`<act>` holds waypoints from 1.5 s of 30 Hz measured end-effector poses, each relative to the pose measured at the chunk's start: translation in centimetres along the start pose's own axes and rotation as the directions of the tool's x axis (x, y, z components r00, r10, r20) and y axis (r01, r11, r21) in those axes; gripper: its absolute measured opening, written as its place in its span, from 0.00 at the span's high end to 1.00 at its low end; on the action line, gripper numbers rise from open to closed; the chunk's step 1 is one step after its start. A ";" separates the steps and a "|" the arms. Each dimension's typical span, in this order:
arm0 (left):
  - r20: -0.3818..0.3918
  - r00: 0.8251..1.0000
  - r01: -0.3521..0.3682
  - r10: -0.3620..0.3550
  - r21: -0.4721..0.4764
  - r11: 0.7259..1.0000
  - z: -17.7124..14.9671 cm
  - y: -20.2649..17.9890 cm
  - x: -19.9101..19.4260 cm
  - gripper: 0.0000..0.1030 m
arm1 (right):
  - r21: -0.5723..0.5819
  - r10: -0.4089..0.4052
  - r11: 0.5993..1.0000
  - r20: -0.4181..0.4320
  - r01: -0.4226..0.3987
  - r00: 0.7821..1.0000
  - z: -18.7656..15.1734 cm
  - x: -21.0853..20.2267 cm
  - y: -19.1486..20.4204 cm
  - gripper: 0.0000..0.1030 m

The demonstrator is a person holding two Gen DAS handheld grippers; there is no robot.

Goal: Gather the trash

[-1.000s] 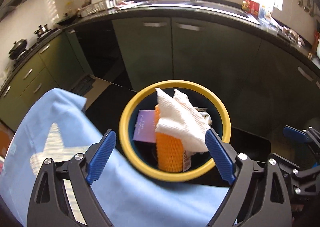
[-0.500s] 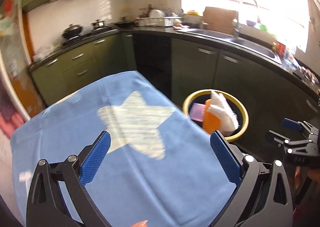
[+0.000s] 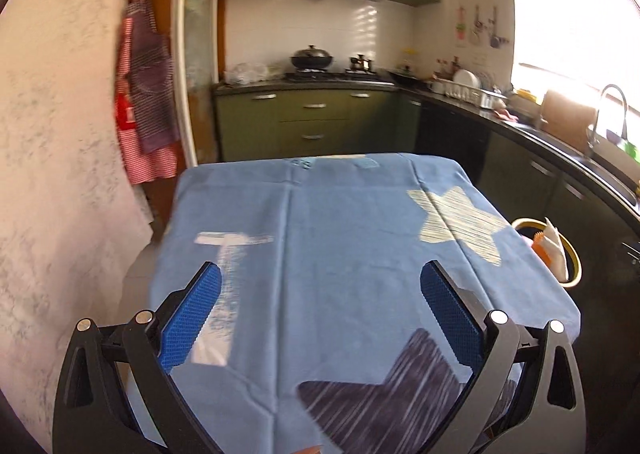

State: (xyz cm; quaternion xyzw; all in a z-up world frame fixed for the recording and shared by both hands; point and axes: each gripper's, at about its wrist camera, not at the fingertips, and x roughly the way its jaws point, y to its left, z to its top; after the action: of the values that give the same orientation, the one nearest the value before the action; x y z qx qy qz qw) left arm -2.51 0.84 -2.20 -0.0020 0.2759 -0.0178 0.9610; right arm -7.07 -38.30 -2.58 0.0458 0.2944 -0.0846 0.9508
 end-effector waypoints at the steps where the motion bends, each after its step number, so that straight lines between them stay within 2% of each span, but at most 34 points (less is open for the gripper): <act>1: 0.010 1.000 -0.008 0.008 -0.002 1.000 0.0 0.6 -0.5 0.05 | -0.003 -0.002 1.000 0.007 0.002 1.000 0.0 -0.4 0.2 0.07; 4: 0.035 0.999 -0.014 0.014 0.000 1.000 0.3 1.2 -1.8 0.05 | -0.012 0.005 1.000 0.032 -0.005 0.999 0.2 -1.5 0.9 0.07; 9: 0.074 0.997 0.016 -0.015 -0.014 1.000 1.0 0.9 -3.8 0.05 | -0.021 0.009 1.000 0.063 -0.008 0.998 0.4 -2.7 1.3 0.07; 45: 0.051 0.998 0.028 -0.029 0.004 1.000 1.3 -0.6 -3.9 0.05 | -0.012 0.012 1.000 0.062 -0.011 0.998 0.8 -2.7 1.6 0.07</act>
State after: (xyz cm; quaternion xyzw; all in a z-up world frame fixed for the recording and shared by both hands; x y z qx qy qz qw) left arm -5.14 0.39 1.00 -0.0047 0.2512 -0.0319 0.9674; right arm -8.47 -36.47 -0.35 0.0392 0.2649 -0.0786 0.9603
